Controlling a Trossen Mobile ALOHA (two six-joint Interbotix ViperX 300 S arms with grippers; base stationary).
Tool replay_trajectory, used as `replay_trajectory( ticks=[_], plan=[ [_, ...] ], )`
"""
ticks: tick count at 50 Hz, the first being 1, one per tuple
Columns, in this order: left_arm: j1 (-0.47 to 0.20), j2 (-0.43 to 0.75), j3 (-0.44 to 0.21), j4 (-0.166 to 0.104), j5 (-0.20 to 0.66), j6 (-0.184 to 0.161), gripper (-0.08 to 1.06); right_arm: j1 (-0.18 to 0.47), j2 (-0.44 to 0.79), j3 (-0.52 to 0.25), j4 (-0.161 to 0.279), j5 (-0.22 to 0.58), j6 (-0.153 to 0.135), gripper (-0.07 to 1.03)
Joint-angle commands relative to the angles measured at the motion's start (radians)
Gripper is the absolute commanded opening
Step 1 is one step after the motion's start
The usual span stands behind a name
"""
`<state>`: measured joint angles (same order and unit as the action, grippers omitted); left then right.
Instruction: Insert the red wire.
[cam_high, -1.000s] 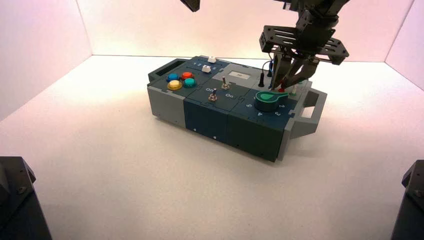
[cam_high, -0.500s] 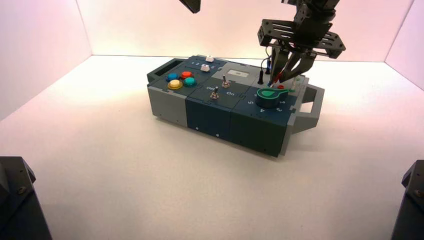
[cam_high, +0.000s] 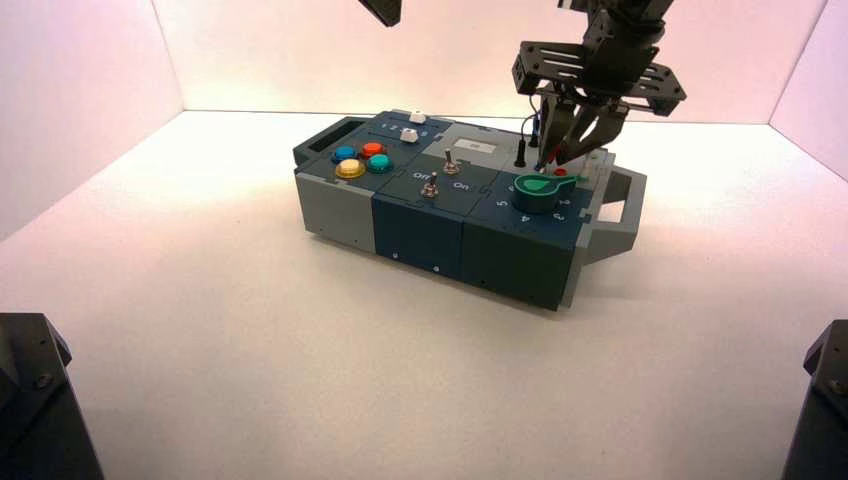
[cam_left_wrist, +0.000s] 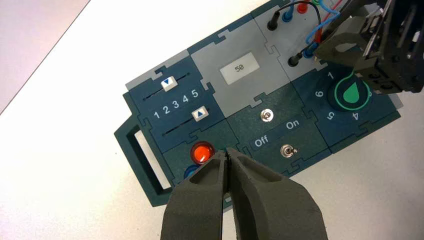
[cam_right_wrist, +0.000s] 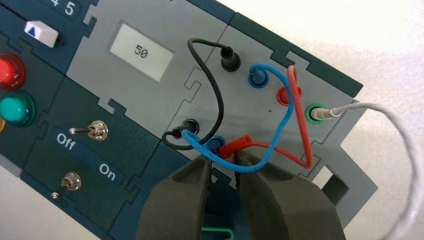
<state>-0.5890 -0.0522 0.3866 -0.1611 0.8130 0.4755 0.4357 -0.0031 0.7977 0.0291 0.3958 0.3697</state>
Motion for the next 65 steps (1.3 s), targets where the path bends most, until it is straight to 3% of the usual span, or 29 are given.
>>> replay_trajectory(
  ticks=[1, 33, 41, 53, 65],
  plan=[
    [-0.005, -0.015, -0.008, 0.0, -0.005, 0.002, -0.03, -0.017, 0.0, -0.034, -0.005, -0.018, 0.0, 0.24],
    [-0.006, -0.009, -0.006, -0.002, -0.005, 0.002, -0.03, -0.043, 0.003, -0.041, -0.028, -0.029, 0.0, 0.21],
    [-0.006, -0.005, -0.005, 0.0, -0.005, 0.002, -0.03, -0.043, 0.003, -0.051, -0.035, -0.029, 0.0, 0.16],
    [-0.006, -0.005, -0.005, 0.0, -0.005, 0.002, -0.03, -0.043, -0.006, -0.054, -0.067, -0.034, 0.0, 0.0],
    [-0.006, 0.0, -0.008, 0.0, -0.005, 0.002, -0.03, -0.043, -0.049, -0.049, -0.083, -0.023, 0.0, -0.02]
  ],
)
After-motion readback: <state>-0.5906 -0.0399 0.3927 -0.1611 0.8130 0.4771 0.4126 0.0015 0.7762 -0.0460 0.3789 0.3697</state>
